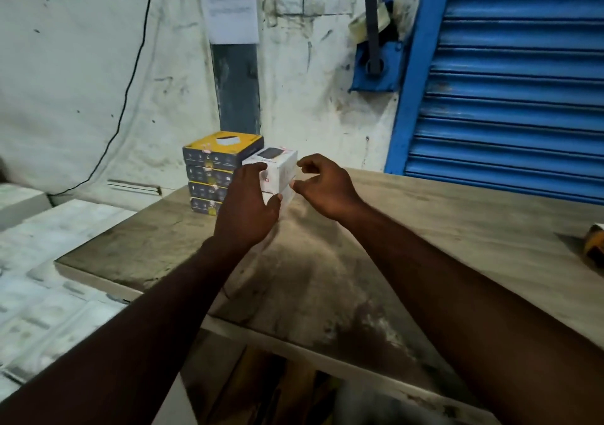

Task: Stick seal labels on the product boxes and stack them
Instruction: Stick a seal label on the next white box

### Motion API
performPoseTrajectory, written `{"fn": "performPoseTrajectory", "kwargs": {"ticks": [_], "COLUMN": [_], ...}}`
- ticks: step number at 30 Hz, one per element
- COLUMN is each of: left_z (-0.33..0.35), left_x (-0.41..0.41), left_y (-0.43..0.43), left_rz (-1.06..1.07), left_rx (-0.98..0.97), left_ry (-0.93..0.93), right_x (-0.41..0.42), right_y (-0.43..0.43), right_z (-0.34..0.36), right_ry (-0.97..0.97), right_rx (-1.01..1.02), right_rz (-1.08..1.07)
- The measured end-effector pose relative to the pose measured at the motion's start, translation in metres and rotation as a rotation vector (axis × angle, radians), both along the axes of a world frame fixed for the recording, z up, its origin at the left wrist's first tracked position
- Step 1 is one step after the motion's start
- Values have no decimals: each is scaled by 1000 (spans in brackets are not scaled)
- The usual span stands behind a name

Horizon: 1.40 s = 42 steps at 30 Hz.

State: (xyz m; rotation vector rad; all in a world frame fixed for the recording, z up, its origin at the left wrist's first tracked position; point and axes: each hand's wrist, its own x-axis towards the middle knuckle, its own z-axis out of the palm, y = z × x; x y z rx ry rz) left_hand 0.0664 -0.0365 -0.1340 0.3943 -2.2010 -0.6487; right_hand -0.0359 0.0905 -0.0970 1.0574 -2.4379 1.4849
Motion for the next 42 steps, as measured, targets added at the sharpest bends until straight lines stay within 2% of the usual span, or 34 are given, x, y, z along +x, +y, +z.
{"fn": "performPoseTrajectory", "kwargs": {"ticks": [10, 14, 18, 21, 25, 29, 37, 42], "left_z": [18, 14, 16, 20, 23, 22, 17, 15], "left_x": [-17, -17, -17, -17, -16, -17, -17, -23], "left_y": [-29, -31, -34, -30, -24, -26, -31, -22], "left_rz": [38, 31, 40, 71, 105, 47, -44, 28], "left_rx": [-78, -81, -91, -119, -130, -72, 88, 173], "left_ry": [-106, -122, -135, -154, -174, -117, 30, 56], "right_x": [-25, -34, -41, -44, -49, -54, -55, -50], "right_y": [-38, -44, -42, -40, -40, -45, -48, -49], "right_z": [-2, -8, -16, -17, -14, -16, -24, -27], "right_ry": [177, 94, 79, -15, -124, -174, -146, -100], "right_rx": [44, 132, 58, -2, 18, -3, -80, -122], "right_rz": [111, 99, 116, 182, 244, 277, 267, 289]}}
